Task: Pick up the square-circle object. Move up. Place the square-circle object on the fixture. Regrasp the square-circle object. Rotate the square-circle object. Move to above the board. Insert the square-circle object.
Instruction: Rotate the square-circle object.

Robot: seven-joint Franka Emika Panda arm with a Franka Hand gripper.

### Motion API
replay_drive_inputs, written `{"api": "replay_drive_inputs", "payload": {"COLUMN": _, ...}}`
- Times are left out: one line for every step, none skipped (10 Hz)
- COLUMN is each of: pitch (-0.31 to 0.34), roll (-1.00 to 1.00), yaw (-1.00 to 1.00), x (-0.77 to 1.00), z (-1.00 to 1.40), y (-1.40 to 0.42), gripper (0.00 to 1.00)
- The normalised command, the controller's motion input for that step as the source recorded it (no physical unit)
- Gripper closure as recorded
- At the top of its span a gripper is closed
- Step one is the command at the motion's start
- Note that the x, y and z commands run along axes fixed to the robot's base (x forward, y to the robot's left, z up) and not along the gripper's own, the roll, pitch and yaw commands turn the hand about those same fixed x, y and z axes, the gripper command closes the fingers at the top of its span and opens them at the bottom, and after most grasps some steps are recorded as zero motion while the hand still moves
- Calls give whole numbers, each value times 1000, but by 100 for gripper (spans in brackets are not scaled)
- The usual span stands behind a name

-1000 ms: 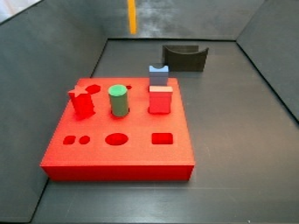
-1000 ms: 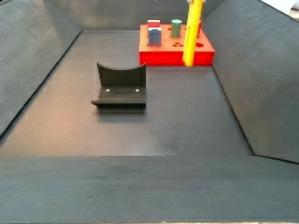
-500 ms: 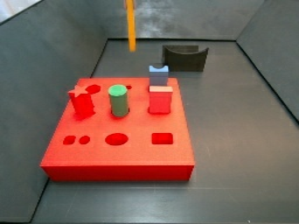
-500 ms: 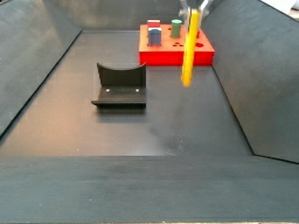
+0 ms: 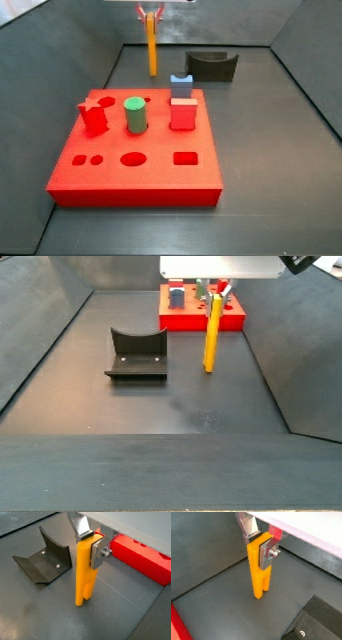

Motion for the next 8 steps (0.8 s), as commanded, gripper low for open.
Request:
{"api": "replay_drive_inputs", "payload": {"pitch": -20, "roll": 30, "yaw": -28, "x": -13, "z": -231, "y": 18, "gripper": 100}}
{"api": "replay_drive_inputs", "payload": {"pitch": -19, "roll": 30, "yaw": -28, "x": -20, "z": -233, "y": 18, "gripper": 100}}
{"api": "replay_drive_inputs", "payload": {"pitch": -19, "roll": 30, "yaw": -27, "x": -17, "z": -232, "y": 19, "gripper": 100}}
{"api": "replay_drive_inputs", "payload": {"pitch": -20, "roll": 30, "yaw": -27, "x": -14, "z": -231, "y": 20, "gripper": 100}}
{"api": "replay_drive_inputs", "payload": {"pitch": -20, "roll": 30, "yaw": -27, "x": -14, "z": -231, "y": 19, "gripper": 100}}
{"api": "replay_drive_inputs", "payload": {"pitch": -20, "roll": 30, "yaw": -28, "x": -14, "z": -231, "y": 19, "gripper": 100}}
{"api": "replay_drive_inputs", "payload": {"pitch": -20, "roll": 30, "yaw": -28, "x": -14, "z": -230, "y": 19, "gripper": 100}}
{"api": "replay_drive_inputs", "payload": {"pitch": -20, "roll": 30, "yaw": -28, "x": -14, "z": -230, "y": 18, "gripper": 100}}
